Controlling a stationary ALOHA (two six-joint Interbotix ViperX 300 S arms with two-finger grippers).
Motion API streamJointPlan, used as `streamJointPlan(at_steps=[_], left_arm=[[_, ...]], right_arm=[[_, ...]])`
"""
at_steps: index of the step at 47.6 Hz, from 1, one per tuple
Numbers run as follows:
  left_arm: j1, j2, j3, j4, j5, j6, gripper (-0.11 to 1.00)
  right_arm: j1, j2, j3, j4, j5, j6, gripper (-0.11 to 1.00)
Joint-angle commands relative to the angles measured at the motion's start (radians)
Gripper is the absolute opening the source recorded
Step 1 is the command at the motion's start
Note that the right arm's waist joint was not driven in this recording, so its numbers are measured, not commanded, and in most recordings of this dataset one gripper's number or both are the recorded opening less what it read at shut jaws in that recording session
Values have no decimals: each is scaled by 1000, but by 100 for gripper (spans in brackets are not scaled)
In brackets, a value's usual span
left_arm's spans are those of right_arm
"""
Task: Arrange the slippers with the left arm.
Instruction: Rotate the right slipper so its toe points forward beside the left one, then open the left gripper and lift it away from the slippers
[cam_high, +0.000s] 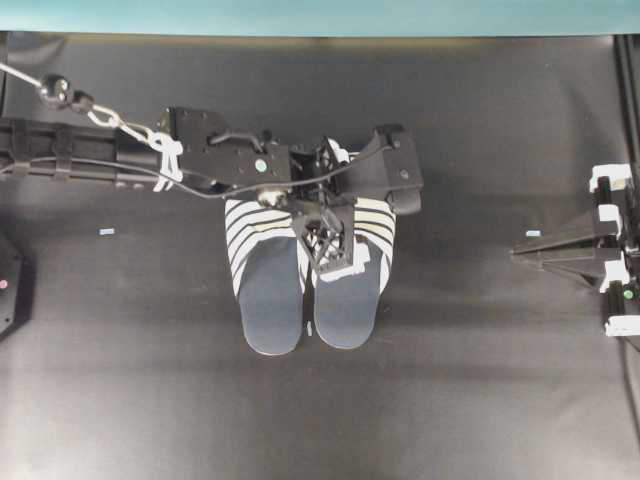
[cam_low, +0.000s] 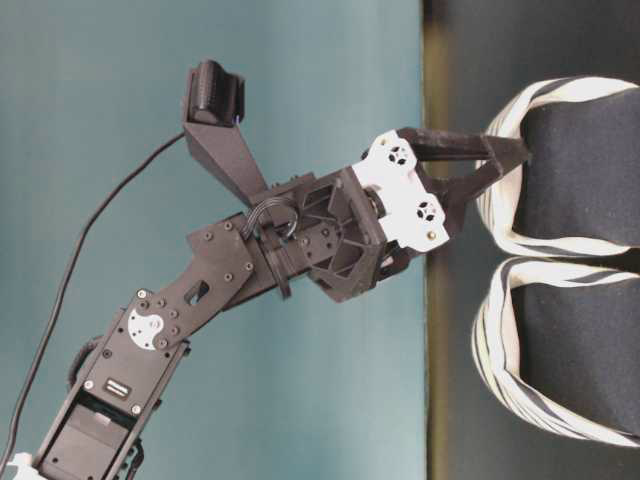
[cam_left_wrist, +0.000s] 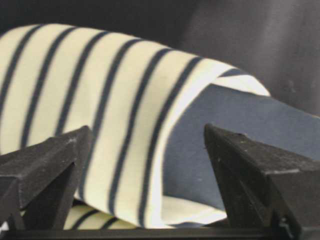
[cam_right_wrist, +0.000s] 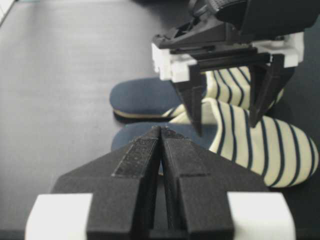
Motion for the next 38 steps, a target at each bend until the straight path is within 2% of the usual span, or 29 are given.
streamJointPlan(at_steps=[1, 9, 18, 29, 38], left_arm=[[-8, -9, -3, 2, -3, 0, 88], [-14, -49, -2, 2, -18, 14, 87], [-37, -181, 58, 3, -81, 35, 87], [-86, -362, 265, 2, -281, 38, 87], [-92, -474, 434, 3, -383, 23, 87]], right_arm=[[0, 6, -6, 2, -11, 8, 0], [0, 6, -2, 3, -9, 8, 0], [0, 5, 3, 3, -3, 9, 0], [0, 0, 8, 3, -3, 9, 0], [-2, -3, 8, 3, -11, 9, 0]])
